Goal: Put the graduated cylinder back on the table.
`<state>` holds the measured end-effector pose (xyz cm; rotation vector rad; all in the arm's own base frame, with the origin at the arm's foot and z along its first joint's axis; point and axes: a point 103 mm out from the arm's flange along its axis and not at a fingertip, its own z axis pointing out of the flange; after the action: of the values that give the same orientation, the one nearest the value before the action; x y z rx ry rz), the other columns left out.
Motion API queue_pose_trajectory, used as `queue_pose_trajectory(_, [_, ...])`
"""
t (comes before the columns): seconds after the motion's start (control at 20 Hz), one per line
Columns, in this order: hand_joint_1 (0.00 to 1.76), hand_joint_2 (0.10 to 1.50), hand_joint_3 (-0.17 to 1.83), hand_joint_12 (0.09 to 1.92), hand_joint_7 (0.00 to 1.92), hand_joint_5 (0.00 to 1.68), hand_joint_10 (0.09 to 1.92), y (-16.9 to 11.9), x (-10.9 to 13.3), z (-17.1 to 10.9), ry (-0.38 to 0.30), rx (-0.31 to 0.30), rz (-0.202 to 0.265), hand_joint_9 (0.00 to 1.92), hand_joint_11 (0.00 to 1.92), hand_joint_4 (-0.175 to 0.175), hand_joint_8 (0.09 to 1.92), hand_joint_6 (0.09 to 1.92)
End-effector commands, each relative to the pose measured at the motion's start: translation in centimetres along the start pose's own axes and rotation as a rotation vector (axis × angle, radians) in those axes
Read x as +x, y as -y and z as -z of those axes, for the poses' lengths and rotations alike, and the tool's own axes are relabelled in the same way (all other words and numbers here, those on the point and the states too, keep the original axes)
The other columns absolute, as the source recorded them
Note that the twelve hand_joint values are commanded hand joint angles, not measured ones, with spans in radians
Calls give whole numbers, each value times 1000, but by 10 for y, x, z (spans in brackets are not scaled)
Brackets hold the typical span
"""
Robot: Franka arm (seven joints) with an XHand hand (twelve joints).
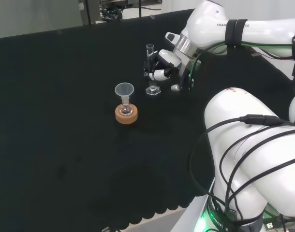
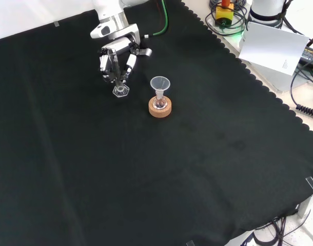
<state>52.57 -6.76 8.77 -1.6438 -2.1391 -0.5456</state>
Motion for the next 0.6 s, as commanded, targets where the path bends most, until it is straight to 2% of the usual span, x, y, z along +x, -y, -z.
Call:
queue_pose_trajectory(0.05, [1258, 1118, 1, 705, 993, 957, 87, 0, -2, -1, 11, -11, 4, 1488, 1313, -175, 1017, 1027])
queue_pose_trajectory(0.6, [1257, 1120, 1, 707, 988, 953, 87, -3, 1, -11, 22, 0, 7, 1486, 1310, -175, 1023, 1033])
